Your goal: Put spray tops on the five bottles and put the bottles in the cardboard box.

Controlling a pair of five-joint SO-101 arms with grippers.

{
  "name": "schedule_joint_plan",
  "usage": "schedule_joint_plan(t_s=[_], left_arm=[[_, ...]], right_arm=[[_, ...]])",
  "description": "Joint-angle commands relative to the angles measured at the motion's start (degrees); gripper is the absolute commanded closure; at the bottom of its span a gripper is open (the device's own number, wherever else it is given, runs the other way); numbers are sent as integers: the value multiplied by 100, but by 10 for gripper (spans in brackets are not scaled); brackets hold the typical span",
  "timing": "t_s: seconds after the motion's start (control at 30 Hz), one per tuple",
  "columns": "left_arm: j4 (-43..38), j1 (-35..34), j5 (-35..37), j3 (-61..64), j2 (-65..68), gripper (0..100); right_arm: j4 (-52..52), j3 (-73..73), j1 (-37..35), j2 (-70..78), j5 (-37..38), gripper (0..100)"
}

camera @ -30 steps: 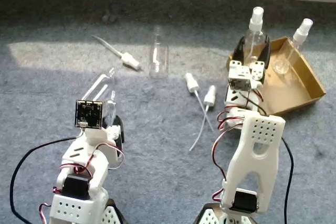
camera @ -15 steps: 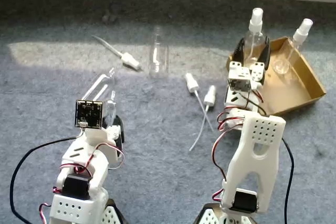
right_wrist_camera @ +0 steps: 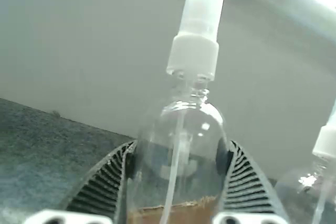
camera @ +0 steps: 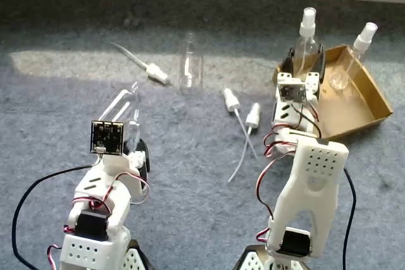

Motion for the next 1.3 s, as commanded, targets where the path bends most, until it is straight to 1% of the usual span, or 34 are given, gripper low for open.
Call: schedule_joint_plan(t_s=[0.0, 0.13, 0.4, 0.83, 1.07, 1.27], left_arm=[[-105, -57, -88, 127, -40, 989], [-97, -57, -88, 127, -40, 989], [-97, -57, -88, 127, -40, 989], [-97, -57, -88, 127, -40, 989], [-97, -57, -88, 127, -40, 989], [-97, -57, -88, 127, -40, 989]], right_arm=[[681, 374, 418, -778, -554, 885], [1121, 673, 426, -1420, -677, 885], [1147, 1191, 382, -2070, -686, 885], [1138, 1209, 338, -2088, -721, 885], [1138, 1200, 119, -2070, -721, 885], [1165, 1200, 101, -2062, -721, 885]])
